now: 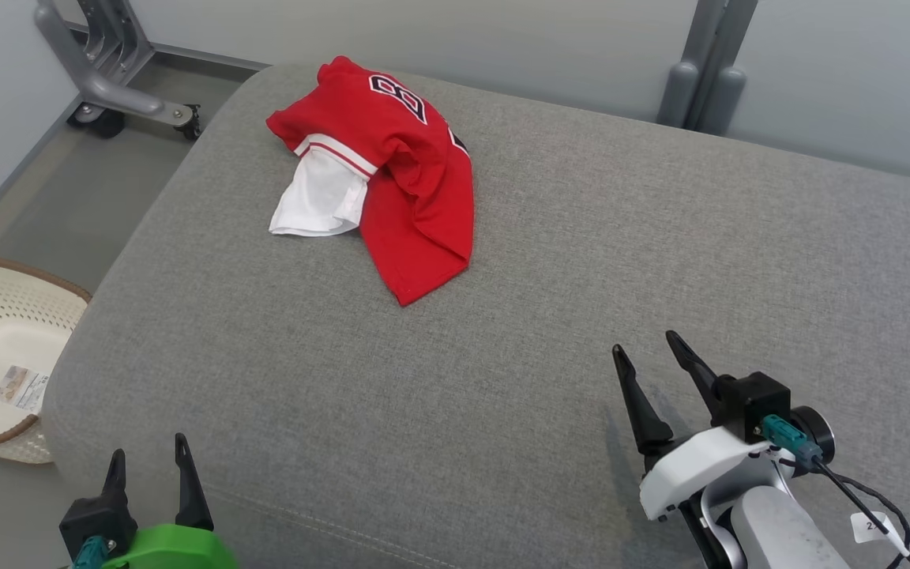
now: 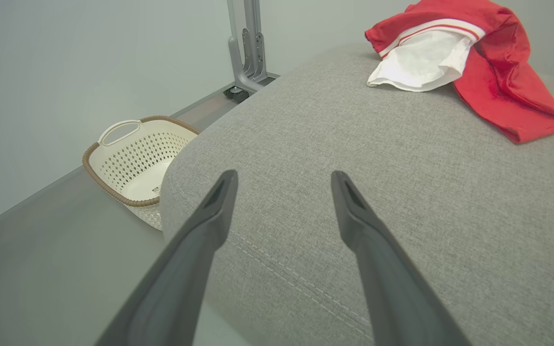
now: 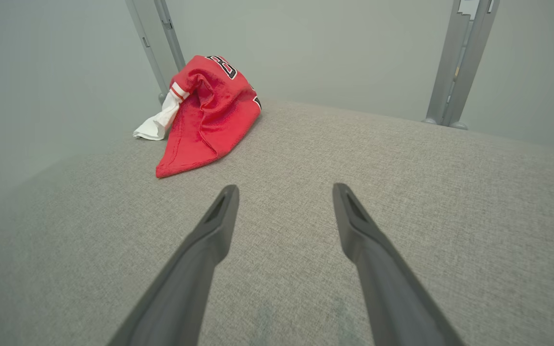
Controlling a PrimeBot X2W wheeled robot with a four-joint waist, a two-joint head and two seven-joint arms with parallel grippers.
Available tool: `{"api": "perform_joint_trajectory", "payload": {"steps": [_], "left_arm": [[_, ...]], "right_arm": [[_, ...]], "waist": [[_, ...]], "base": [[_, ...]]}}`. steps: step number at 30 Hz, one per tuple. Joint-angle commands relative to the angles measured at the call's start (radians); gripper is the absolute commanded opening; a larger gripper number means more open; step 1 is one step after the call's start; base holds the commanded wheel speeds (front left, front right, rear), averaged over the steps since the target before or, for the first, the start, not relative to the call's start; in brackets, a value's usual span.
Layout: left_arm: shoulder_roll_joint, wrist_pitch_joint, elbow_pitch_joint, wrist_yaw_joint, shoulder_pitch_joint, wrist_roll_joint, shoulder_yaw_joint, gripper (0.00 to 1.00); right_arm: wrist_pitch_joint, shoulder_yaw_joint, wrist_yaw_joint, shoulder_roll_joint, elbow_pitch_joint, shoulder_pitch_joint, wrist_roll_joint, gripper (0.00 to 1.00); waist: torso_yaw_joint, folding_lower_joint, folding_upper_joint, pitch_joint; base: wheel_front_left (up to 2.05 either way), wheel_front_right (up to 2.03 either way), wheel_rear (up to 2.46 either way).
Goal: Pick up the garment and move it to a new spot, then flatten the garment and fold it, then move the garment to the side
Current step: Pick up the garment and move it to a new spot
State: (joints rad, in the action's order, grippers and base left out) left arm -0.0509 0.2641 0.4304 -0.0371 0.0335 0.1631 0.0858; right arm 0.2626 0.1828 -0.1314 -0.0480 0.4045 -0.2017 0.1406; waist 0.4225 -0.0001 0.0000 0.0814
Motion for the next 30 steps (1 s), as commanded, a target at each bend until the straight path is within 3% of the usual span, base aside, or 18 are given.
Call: {"api": "perform_joint_trajectory", "payload": {"steps": [1, 6, 11, 15, 22, 30], "left_arm": [[0.000, 0.000, 0.004, -0.001, 0.012, 0.001, 0.001, 1.00], [-0.001, 0.001, 0.018, 0.033, 0.052, 0.001, -0.004, 1.00], [-0.017, 0.000, 0.085, 0.114, 0.164, 0.035, 0.003, 1.00], [-0.079, 0.000, 0.178, 0.147, 0.316, 0.019, -0.024, 1.00], [-0.174, -0.029, 0.339, 0.167, 0.535, 0.060, -0.096, 1.00], [-0.311, -0.103, 0.442, 0.167, 0.687, 0.206, -0.296, 1.00]], "right_arm": [[0.003, -0.005, 0.001, -0.005, 0.004, -0.005, 0.002, 1.00], [0.003, -0.017, 0.001, -0.005, -0.001, -0.002, -0.002, 1.00], [0.003, -0.019, 0.001, -0.005, -0.021, -0.016, -0.017, 1.00], [0.003, -0.016, 0.001, -0.005, -0.031, -0.031, -0.016, 1.00], [0.003, -0.005, 0.001, -0.006, -0.048, -0.060, -0.029, 1.00], [0.003, 0.001, 0.001, -0.011, -0.085, -0.094, -0.032, 1.00]], "waist": [[-0.017, 0.0001, 0.0000, 0.007], [-0.066, 0.0001, 0.0000, 0.024], [-0.121, 0.0001, 0.0000, 0.065], [-0.167, 0.0001, 0.0000, 0.101], [-0.247, 0.0001, 0.0000, 0.154], [-0.346, 0.0001, 0.0000, 0.222]], "base": [[0.00, 0.00, 0.00], [0.00, 0.00, 0.00], [0.00, 0.00, 0.00], [0.00, 0.00, 0.00], [0.00, 0.00, 0.00], [0.00, 0.00, 0.00]]}}
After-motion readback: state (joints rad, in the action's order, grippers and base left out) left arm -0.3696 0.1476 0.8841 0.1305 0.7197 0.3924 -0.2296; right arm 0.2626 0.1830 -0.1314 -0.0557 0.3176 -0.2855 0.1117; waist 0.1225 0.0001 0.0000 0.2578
